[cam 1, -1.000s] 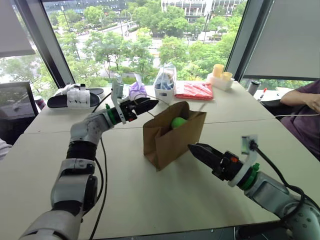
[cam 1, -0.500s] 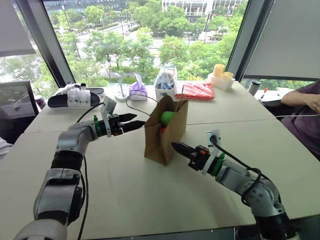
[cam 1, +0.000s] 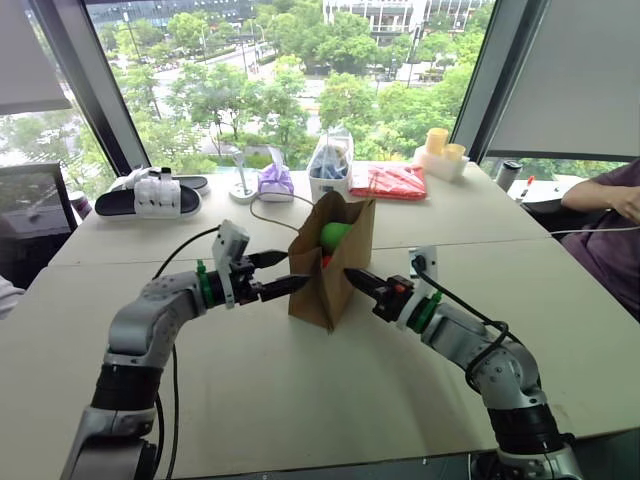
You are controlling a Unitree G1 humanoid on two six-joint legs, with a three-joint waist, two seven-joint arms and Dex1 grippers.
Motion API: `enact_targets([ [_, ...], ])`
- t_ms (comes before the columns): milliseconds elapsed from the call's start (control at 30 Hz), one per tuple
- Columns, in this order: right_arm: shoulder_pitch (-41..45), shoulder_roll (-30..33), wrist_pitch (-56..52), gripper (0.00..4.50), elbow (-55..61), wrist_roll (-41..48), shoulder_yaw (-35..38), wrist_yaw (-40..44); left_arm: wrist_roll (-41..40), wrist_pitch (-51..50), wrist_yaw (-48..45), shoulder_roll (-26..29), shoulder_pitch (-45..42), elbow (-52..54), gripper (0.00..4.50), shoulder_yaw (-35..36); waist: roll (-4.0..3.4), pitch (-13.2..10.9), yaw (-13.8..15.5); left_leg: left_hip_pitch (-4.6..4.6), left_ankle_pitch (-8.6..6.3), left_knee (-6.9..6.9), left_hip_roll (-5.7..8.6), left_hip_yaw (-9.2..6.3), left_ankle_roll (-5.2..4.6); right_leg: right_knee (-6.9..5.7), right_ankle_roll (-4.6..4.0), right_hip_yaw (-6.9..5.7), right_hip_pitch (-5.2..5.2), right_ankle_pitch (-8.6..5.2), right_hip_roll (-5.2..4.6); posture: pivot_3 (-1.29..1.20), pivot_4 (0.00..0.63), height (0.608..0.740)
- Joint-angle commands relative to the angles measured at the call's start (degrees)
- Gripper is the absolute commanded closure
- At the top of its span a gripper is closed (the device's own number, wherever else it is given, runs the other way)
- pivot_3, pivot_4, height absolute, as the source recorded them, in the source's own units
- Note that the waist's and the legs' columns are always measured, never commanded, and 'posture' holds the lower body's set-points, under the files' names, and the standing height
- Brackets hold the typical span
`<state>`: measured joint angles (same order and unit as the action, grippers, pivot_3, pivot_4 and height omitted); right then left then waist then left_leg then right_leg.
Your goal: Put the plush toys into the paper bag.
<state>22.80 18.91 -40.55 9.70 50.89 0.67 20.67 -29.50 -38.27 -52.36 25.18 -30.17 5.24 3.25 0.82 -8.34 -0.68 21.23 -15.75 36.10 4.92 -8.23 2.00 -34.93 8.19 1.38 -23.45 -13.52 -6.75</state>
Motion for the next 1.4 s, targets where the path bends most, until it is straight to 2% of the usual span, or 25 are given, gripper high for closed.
enact_targets([
  [33, 2.3, -1.2, -1.0, 4.46, 2.2, 0.4, 0.2, 1.5, 0.2, -0.8, 3.0, -0.3, 2.1, 8.1, 0.0, -3.2, 0.0, 0.0, 0.0, -0.03, 0.0, 0.0, 0.0, 0.01, 0.0, -0.01, 0.0, 0.01, 0.01, 0.0, 0.0, 0.0, 0.15, 0.74],
  [267, 4.6, -2.3, -1.9, 4.46, -0.4, -1.6, -0.2, 3.7, 2.5, 0.1, 11.0, -3.9, 0.9, 7.5, 0.0, -4.3, 0.0, 0.0, 0.0, -0.07, 0.01, 0.01, 0.0, 0.07, 0.01, -0.01, -0.01, 0.01, 0.03, 0.0, 0.03, 0.0, 0.15, 0.74],
  [400, 5.5, -2.8, -1.9, 4.46, -1.1, -2.7, 0.1, 4.7, 7.5, 2.1, 15.8, -6.1, 0.6, 5.1, 0.0, -7.5, 0.0, 0.0, 0.0, -0.07, 0.01, 0.01, 0.02, 0.09, 0.02, -0.01, -0.01, 0.0, 0.04, 0.0, 0.03, 0.0, 0.15, 0.74],
  [467, 5.5, -3.1, -2.0, 4.5, -1.0, -3.1, 0.4, 4.9, 7.7, 2.5, 17.3, -8.0, 0.5, 4.4, 0.56, -7.8, 0.0, 0.0, 0.0, -0.07, 0.02, 0.01, 0.04, 0.11, 0.03, 0.0, -0.01, 0.0, 0.04, 0.0, 0.02, 0.0, 0.15, 0.74],
  [533, 5.4, -3.3, -2.1, 4.5, -0.8, -3.3, 0.5, 5.0, 8.1, 3.0, 17.8, -9.0, 0.2, 4.0, 1.35, -8.2, 0.0, 0.0, 0.0, -0.06, 0.02, 0.0, 0.04, 0.1, 0.03, 0.0, -0.01, 0.0, 0.04, 0.0, 0.02, 0.0, 0.15, 0.74],
  [633, 4.9, -3.8, -2.2, 4.5, -0.2, -3.4, 0.8, 5.0, 9.0, 3.6, 18.5, -9.8, -0.2, 3.4, 2.73, -8.9, 0.0, 0.0, 0.0, -0.06, 0.02, -0.01, 0.04, 0.1, 0.03, -0.01, -0.01, -0.01, 0.04, 0.0, 0.02, 0.0, 0.15, 0.74],
  [700, 4.5, -4.1, -2.2, 4.5, 0.5, -3.0, 1.4, 4.8, 9.0, 3.3, 18.8, -10.0, -0.5, 3.4, 3.81, -8.9, 0.0, 0.0, -0.1, -0.06, 0.02, -0.01, 0.04, 0.1, 0.03, 0.0, -0.01, 0.0, 0.03, 0.0, 0.02, 0.0, 0.15, 0.74],
  [767, 3.8, -4.0, -2.3, 4.5, 1.8, -2.0, 2.2, 5.3, 8.4, 2.8, 18.5, -10.1, -0.7, 3.8, 4.48, -8.8, 0.0, 0.0, 0.0, -0.06, 0.02, -0.01, 0.04, 0.1, 0.03, -0.01, -0.01, -0.01, 0.03, 0.0, 0.03, 0.0, 0.15, 0.74],
  [1000, -0.9, 0.1, -7.4, 4.5, 8.5, 9.9, 11.5, 6.1, 6.3, 4.5, 15.0, -9.1, -2.5, 3.8, 4.48, -7.2, 0.0, 0.0, 0.2, -0.01, 0.02, 0.02, 0.06, 0.09, 0.03, 0.03, -0.01, -0.02, 0.05, 0.0, 0.01, 0.0, 0.15, 0.74],
  [1100, -6.8, 5.3, -9.7, 4.5, 10.8, 11.4, 13.6, 8.9, 2.3, 7.9, 4.4, -6.5, -5.0, 0.8, 4.48, -6.1, 0.01, 0.0, 0.2, 0.01, 0.01, 0.01, 0.06, 0.11, 0.02, 0.11, -0.01, -0.06, 0.08, 0.0, 0.02, 0.0, 0.15, 0.74],
  [1233, -15.9, 11.1, -10.9, 4.5, 14.1, 12.6, 17.6, 10.7, 2.4, 14.1, -14.6, -2.6, -17.2, -21.7, 4.48, -7.5, 0.0, 0.0, 0.2, 0.02, 0.02, 0.02, 0.05, 0.16, 0.02, 0.16, -0.02, -0.13, 0.13, -0.01, 0.04, 0.0, 0.15, 0.74],
  [1333, -20.6, 14.1, -11.0, 4.5, 17.1, 13.0, 19.0, 11.3, 4.5, 18.0, -21.9, -2.7, -23.9, -33.7, 4.48, -9.1, -0.03, 0.0, -0.1, 0.01, 0.01, 0.05, 0.06, 0.19, -0.02, 0.3, -0.01, -0.16, 0.27, -0.01, 0.04, 0.0, 0.15, 0.74],
  [1400, -25.9, 15.9, -11.7, 4.5, 20.8, 15.7, 22.5, 11.3, 9.4, 25.7, -26.1, -3.3, -28.4, -43.9, 4.48, -11.6, -0.02, 0.0, 0.1, -0.03, -0.03, 0.06, 0.06, 0.21, -0.08, 0.4, 0.01, -0.15, 0.35, -0.01, 0.03, 0.0, 0.15, 0.74],
])
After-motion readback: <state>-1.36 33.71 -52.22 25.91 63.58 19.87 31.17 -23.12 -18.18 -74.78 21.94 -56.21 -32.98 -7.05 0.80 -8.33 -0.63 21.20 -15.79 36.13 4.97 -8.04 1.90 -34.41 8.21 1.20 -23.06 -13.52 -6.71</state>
